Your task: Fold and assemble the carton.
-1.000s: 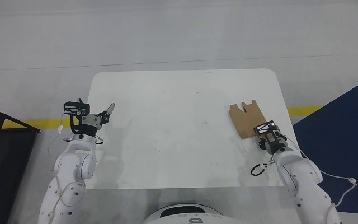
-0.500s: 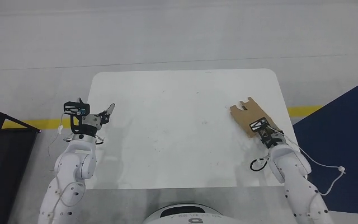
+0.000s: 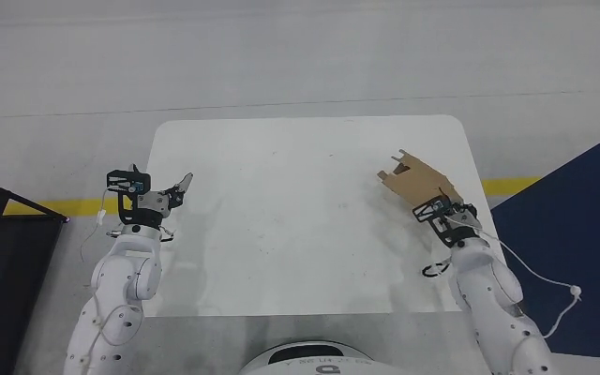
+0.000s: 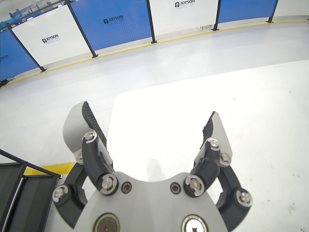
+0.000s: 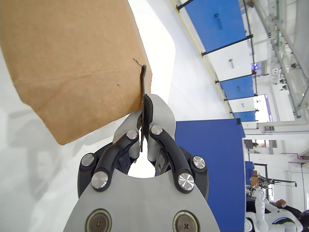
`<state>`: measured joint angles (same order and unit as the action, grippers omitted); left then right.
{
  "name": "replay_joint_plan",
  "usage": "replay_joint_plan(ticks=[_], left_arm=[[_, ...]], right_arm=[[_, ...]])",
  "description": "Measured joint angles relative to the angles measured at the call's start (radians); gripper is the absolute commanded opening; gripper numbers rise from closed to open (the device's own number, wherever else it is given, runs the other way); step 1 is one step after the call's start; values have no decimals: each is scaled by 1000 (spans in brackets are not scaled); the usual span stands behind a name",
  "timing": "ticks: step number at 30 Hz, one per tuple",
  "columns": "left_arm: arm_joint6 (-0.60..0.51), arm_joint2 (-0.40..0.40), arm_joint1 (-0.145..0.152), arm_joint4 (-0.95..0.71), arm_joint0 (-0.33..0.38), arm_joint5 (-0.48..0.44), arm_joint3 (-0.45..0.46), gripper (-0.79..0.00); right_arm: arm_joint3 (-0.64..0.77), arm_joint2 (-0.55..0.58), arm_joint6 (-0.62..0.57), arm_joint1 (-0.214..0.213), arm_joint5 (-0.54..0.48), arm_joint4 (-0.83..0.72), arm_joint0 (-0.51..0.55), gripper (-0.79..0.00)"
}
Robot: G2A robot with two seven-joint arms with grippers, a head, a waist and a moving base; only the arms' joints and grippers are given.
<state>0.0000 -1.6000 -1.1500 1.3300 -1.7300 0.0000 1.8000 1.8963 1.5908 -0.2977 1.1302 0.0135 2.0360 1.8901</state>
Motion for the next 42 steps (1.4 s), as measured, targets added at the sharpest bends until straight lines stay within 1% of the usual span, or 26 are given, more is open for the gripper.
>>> replay_joint_plan(ticks=[3, 4, 6, 10, 14, 16, 18, 19, 21, 22, 25, 28, 38, 39, 41, 42], left_arm=[[0, 0, 0, 0, 0, 0, 0, 0], [0, 0, 0, 0, 0, 0, 0, 0], [0, 0, 0, 0, 0, 0, 0, 0], [0, 0, 0, 0, 0, 0, 0, 0], [0, 0, 0, 0, 0, 0, 0, 0], [0, 0, 0, 0, 0, 0, 0, 0], [0, 0, 0, 0, 0, 0, 0, 0], [0, 0, 0, 0, 0, 0, 0, 0], [0, 0, 0, 0, 0, 0, 0, 0], [0, 0, 0, 0, 0, 0, 0, 0], [0, 0, 0, 0, 0, 0, 0, 0], [0, 0, 0, 0, 0, 0, 0, 0], [0, 0, 0, 0, 0, 0, 0, 0], [0, 0, 0, 0, 0, 0, 0, 0], [0, 0, 0, 0, 0, 0, 0, 0], [0, 0, 0, 0, 0, 0, 0, 0]], right_arm=[[14, 14, 119, 3, 118, 36, 39, -785], [15, 18, 154, 5, 177, 39, 47, -785], [15, 19, 159, 5, 222, 38, 48, -785], [15, 18, 152, 5, 171, 38, 47, -785], [11, 21, 149, 5, 172, 40, 46, -785], [-16, 23, 135, 6, 177, 52, 38, -785], [-16, 11, 175, 8, 189, 53, 28, -785], [-3, -5, 215, 9, 198, 78, 19, -785], [31, -42, 236, 11, 209, 161, -1, -785], [56, -75, 228, 13, 215, 229, -19, -785], [108, -175, 213, 22, 216, 363, -69, -785], [138, -256, 208, 31, 217, 418, -103, -785], [148, -275, 215, 34, 215, 403, -104, -785], [151, -288, 235, 35, 197, 383, -107, -785], [105, -293, 353, 36, 112, 265, -136, -785], [68, -283, 433, 36, 61, 182, -155, -785]])
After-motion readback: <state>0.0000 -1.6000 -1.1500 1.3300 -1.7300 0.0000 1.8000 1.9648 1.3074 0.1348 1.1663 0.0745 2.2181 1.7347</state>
